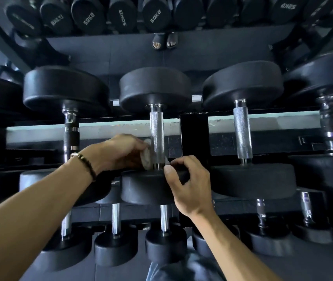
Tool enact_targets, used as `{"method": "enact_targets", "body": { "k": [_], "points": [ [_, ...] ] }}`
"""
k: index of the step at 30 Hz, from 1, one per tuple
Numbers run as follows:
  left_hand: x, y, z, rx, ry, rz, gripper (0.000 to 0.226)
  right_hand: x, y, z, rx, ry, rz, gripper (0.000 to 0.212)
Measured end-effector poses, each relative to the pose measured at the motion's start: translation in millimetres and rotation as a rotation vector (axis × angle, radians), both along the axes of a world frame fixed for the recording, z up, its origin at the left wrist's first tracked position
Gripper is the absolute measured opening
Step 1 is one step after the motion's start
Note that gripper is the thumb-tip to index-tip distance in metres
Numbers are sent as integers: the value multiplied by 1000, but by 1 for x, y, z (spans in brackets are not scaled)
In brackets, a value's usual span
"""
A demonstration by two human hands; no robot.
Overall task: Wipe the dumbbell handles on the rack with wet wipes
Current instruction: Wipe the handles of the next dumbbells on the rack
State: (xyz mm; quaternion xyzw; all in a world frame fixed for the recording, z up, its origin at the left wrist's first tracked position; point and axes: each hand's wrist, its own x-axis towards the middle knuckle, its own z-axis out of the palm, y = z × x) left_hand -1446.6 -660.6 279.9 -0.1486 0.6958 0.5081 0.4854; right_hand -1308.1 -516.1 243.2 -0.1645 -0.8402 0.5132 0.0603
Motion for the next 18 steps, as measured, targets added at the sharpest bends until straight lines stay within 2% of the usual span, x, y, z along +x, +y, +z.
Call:
{"method": "enact_targets", "body": {
  "k": [3,8,10,12,14,16,18],
  "points": [
    [5,-13,10,-80,166,-64,24,0,0,2,-11,22,13,43],
    [26,-22,33,-43,376,103,25,-1,2,13,-47,-53,79,53],
    [40,-22,44,38,355,261,22,-4,4,23,-36,-90,131,63],
    [54,-29,55,120,303,368,21,-13,2,40,23,-41,230,68],
    [68,-40,65,192,264,411,21,-27,-8,62,43,20,390,68],
    [81,-53,74,245,251,442,22,-41,-24,83,-6,-25,563,68],
    [93,-68,82,283,261,464,21,-51,-40,93,-34,-80,645,60]
  ]
}}
